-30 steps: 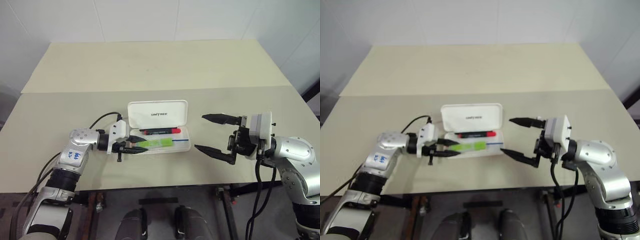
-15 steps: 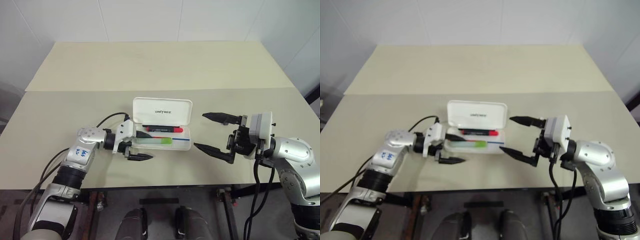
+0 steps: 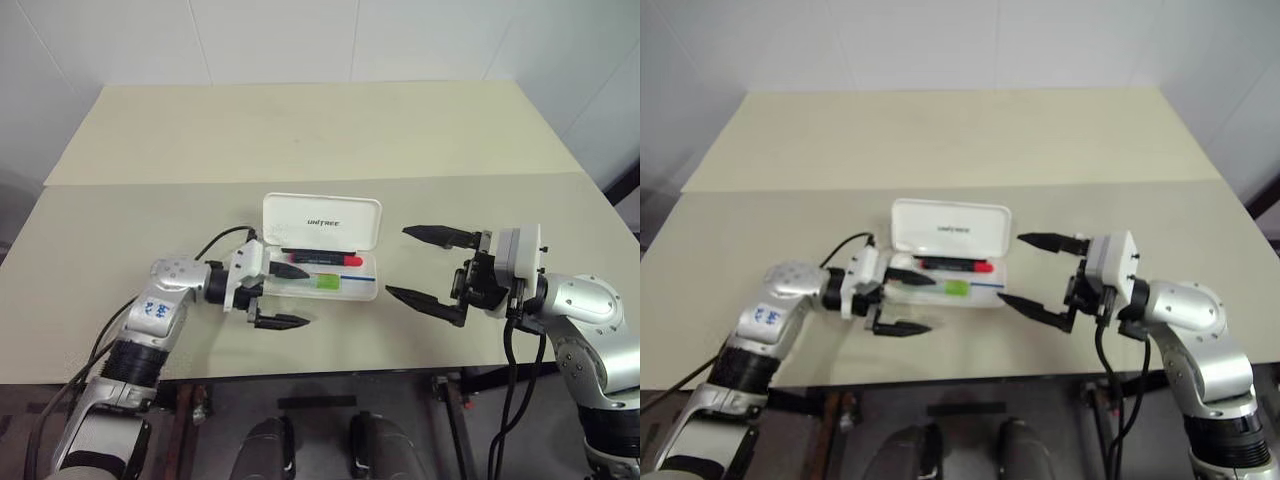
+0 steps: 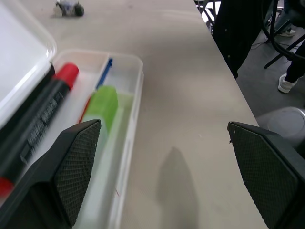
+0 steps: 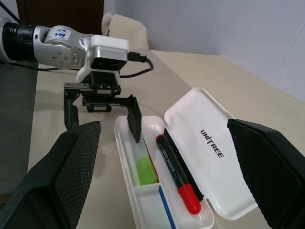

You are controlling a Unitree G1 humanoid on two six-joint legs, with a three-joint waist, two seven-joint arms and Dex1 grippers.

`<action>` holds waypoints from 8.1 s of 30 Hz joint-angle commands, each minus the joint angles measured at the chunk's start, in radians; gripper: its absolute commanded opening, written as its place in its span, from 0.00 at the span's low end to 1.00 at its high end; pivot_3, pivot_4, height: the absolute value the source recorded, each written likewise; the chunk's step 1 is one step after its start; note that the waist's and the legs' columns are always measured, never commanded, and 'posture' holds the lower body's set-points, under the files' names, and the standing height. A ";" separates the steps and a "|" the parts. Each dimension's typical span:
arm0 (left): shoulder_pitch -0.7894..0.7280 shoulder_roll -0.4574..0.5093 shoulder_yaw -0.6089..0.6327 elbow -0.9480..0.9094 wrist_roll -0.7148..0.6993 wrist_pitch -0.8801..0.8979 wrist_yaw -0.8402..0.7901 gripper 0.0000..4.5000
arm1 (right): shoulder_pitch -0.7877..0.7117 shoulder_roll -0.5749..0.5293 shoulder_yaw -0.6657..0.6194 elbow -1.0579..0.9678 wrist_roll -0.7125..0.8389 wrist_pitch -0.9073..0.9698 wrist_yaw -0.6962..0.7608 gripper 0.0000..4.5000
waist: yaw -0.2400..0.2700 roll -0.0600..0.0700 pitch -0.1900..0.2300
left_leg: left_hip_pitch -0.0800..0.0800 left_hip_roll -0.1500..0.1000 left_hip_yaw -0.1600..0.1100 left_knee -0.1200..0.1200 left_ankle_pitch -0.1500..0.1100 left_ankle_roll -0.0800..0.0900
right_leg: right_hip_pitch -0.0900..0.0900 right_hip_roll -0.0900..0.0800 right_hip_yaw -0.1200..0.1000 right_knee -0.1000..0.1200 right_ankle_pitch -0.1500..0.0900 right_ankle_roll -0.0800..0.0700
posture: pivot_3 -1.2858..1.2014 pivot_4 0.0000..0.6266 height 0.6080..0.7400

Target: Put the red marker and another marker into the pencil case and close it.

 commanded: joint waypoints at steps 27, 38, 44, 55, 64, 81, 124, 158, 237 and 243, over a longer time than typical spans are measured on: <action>0.074 -0.010 0.022 -0.096 -0.065 0.011 0.010 0.99 | -0.062 0.007 -0.004 0.033 -0.014 0.004 -0.049 1.00 | 0.000 0.000 0.000 | 0.000 0.000 -0.001 0.000 0.000 0.000 | 0.001 -0.001 0.005 -0.001 0.000 0.000 | 0.52 0.24 1.00; 0.038 0.012 0.094 -0.222 -0.212 0.134 0.000 0.99 | -0.110 0.022 -0.008 0.118 -0.099 0.180 -0.287 1.00 | -0.001 0.000 0.000 | 0.000 0.000 -0.002 -0.001 0.000 0.000 | 0.001 -0.001 0.006 -0.002 0.000 0.000 | 0.52 0.24 1.00; 0.004 0.074 0.165 -0.261 -0.293 0.216 -0.013 0.99 | -0.094 0.077 -0.014 0.156 -0.210 0.293 -0.509 1.00 | -0.001 0.000 0.000 | -0.001 0.000 -0.002 -0.001 0.000 -0.001 | 0.000 -0.001 0.006 -0.002 0.000 -0.001 | 0.52 0.24 1.00; -0.091 0.150 0.247 -0.208 -0.331 0.264 -0.022 0.99 | -0.097 0.222 -0.052 0.349 -0.385 0.183 -0.790 1.00 | -0.004 0.000 0.000 | -0.001 0.000 0.000 -0.003 0.001 -0.002 | 0.000 0.001 0.004 -0.002 0.000 -0.001 | 0.52 0.24 1.00; -0.112 0.196 0.265 -0.125 -0.316 0.229 -0.068 0.99 | -0.147 0.323 -0.036 0.564 -0.440 0.063 -0.890 1.00 | -0.028 0.000 0.000 | 0.000 0.000 0.002 -0.004 0.004 -0.007 | -0.001 0.002 0.002 -0.001 0.000 0.000 | 0.52 0.24 1.00; -0.094 0.196 0.277 -0.062 -0.308 0.187 -0.094 1.00 | -0.216 0.448 0.033 0.630 -0.488 -0.014 -0.898 0.06 | -0.057 0.000 0.000 | 0.002 0.002 0.002 -0.007 0.008 -0.011 | -0.002 0.004 0.011 0.000 0.002 -0.003 | 0.52 0.24 1.00; 0.059 0.161 0.297 -0.062 -0.261 0.088 -0.084 1.00 | -0.242 0.120 0.318 0.392 -0.249 0.075 0.081 0.06 | -0.026 -0.001 0.000 | -0.002 0.001 0.005 -0.005 0.002 -0.002 | -0.007 0.002 0.007 -0.001 0.001 -0.003 | 0.52 0.24 1.00; 0.045 0.137 0.295 -0.087 -0.264 0.102 -0.040 1.00 | -0.301 0.144 0.240 0.391 -0.211 0.003 0.130 0.99 | -0.026 -0.001 0.000 | -0.001 0.002 0.005 -0.005 0.002 -0.002 | -0.007 0.002 0.004 0.000 0.002 -0.003 | 0.52 0.24 1.00; -0.210 -0.045 0.197 0.441 -0.037 -0.248 -0.090 0.00 | -0.091 0.050 -0.010 0.096 0.072 0.079 -0.001 1.00 | 0.003 -0.004 0.001 | -0.001 0.001 0.007 0.001 0.000 0.001 | -0.003 0.001 0.004 -0.002 0.004 0.002 | 0.52 0.24 1.00; -0.182 -0.052 0.099 0.369 -0.003 -0.248 -0.164 0.00 | -0.086 0.053 -0.010 0.090 0.067 0.076 -0.011 1.00 | 0.001 -0.003 0.001 | -0.001 0.000 0.006 0.000 -0.001 0.003 | -0.003 0.000 0.004 -0.003 0.004 0.002 | 0.52 0.24 1.00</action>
